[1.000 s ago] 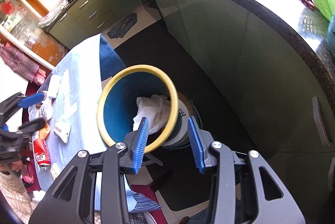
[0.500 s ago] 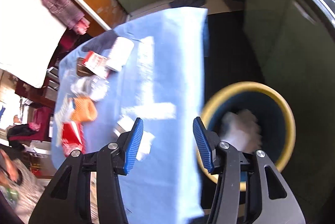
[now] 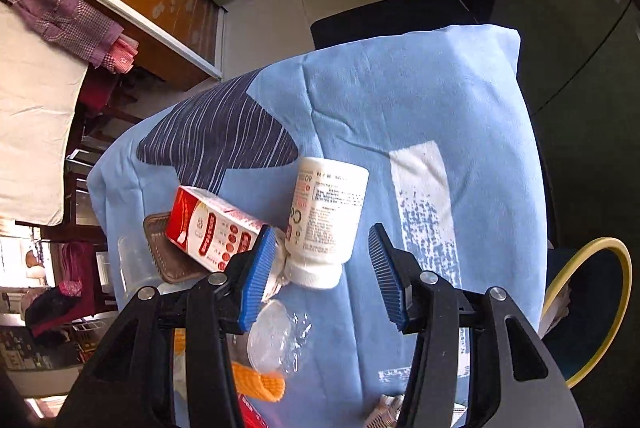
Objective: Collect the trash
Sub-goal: 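Grasp the white pill bottle with the right gripper, then carry the pill bottle over the bin and release it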
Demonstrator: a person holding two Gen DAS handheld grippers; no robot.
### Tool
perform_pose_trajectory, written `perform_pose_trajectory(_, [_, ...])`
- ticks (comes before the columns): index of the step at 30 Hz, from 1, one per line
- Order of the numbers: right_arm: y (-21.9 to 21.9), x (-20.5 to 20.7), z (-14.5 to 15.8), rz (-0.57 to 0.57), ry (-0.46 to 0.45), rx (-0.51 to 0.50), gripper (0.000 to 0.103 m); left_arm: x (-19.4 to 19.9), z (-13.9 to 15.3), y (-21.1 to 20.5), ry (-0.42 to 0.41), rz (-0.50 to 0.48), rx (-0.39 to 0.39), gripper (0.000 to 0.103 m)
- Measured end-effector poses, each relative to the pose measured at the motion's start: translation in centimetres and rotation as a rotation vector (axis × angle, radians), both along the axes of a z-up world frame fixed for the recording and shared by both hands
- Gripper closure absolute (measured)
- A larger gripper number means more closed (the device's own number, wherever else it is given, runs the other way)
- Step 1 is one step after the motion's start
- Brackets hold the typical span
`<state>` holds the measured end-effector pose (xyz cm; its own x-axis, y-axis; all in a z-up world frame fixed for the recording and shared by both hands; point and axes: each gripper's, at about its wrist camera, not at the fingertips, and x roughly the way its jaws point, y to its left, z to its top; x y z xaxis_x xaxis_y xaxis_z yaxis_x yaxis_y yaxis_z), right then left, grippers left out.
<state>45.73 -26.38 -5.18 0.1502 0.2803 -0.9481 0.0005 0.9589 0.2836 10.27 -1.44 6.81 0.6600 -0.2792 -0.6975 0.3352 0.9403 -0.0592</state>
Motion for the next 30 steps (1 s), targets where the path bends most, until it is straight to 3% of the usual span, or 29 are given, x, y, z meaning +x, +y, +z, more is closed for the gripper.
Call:
perform_pose_trajectory(6, [1.5,1.6,-2.6,-0.021,0.058,-0.067,0.053,-0.4,-0.7,0.7,0.004,-0.014,-0.016,0.006])
perform_pose_trajectory(14, [2.0,1.7,-4.9,-0.014,0.086,-0.069,0.056,-0.6,-1.3,1.4,0.014,-0.006,-0.025,0.006])
perform_pose_trajectory(19, [1.5,0.8,-3.8,0.012,0.037,-0.065,0.056,-0.7,-1.7,1.3,0.03,0.002,-0.019,0.006])
perform_pose_trajectory(23, [-0.1,-1.3,-0.6,0.05,-0.004,-0.001,0.056,-1.0,-1.8,0.8,0.034,-0.002,-0.007,0.006])
perform_pose_trajectory(27, [-4.8,-5.7,2.6,0.082,-0.048,0.019,0.056,-1.5,-1.7,-0.2,0.035,-0.019,-0.001,0.006])
perform_pose_trajectory(30, [-10.9,-9.2,3.4,0.043,-0.067,-0.018,0.056,-2.1,-1.9,-1.4,0.034,-0.045,0.0,0.006])
